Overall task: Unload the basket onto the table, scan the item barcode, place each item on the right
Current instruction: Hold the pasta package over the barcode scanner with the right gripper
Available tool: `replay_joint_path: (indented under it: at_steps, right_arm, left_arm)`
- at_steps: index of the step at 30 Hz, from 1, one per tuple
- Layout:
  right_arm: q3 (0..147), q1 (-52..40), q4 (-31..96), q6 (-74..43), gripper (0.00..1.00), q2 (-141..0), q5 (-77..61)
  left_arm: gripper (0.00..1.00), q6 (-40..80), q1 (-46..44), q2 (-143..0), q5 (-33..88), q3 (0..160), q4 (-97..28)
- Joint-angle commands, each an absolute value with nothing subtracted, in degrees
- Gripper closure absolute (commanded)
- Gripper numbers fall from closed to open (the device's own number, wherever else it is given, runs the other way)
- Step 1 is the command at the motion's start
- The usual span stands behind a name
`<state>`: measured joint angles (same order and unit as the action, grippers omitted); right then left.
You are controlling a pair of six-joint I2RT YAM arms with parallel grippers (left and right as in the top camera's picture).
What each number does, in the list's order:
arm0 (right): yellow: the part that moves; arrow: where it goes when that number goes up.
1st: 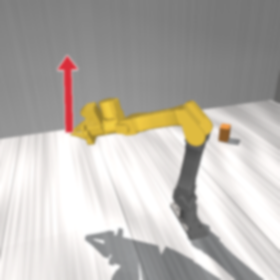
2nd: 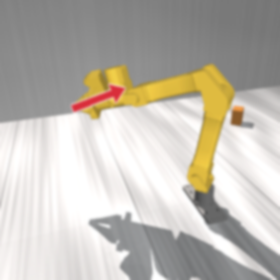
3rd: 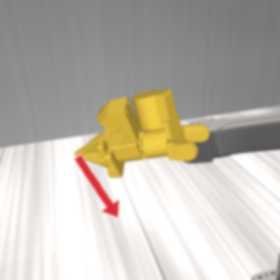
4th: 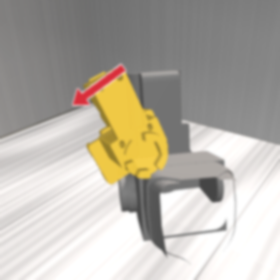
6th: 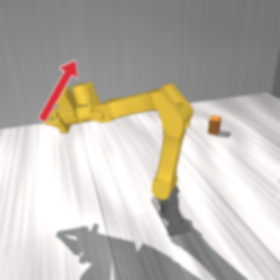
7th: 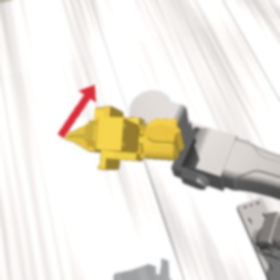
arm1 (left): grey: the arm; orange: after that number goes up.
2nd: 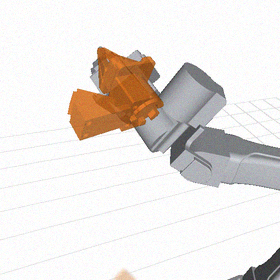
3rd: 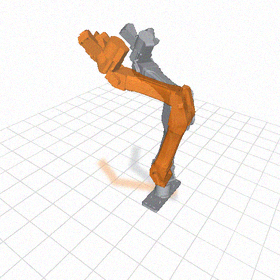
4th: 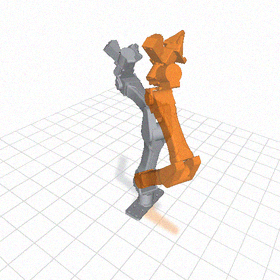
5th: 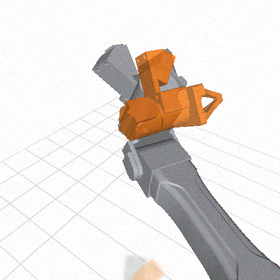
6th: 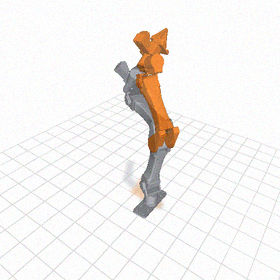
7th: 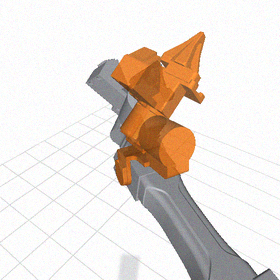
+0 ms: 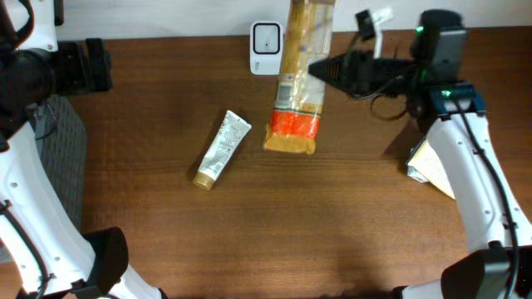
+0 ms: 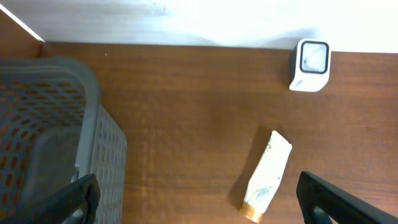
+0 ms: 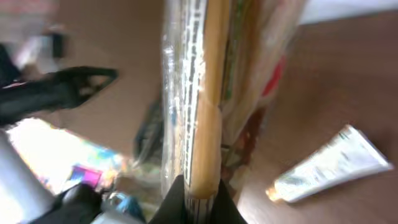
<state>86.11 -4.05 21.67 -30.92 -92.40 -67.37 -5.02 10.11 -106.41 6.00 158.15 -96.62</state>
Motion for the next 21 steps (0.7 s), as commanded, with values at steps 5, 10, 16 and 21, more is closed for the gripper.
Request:
replay_joint_path:
  at_steps: [5,10,16,21]
  right_arm:
    - [89.14,-22.17,38.00,-5.52,0.96,-90.13,-2.20]
    - [89.17,-28.58,25.12,18.63,0.96,-92.23,19.62]
    - [89.17,-29.19,4.82,42.30,0.96,-99.90,19.57]
    - [89.17,-29.23,-21.43,56.90,0.96,-111.33,20.43]
  left_arm:
    - [0.01,-5.69,10.41,-106.37,6.63,158.30,-96.71]
    - [0.01,-5.69,10.41,-106.37,6.63,158.30,-96.71]
    - [0.01,-5.69,10.41,-106.37,6.63,158.30,-96.71]
    - [0.01,-5.69,10.41,-106.37,6.63,158.30,-96.71]
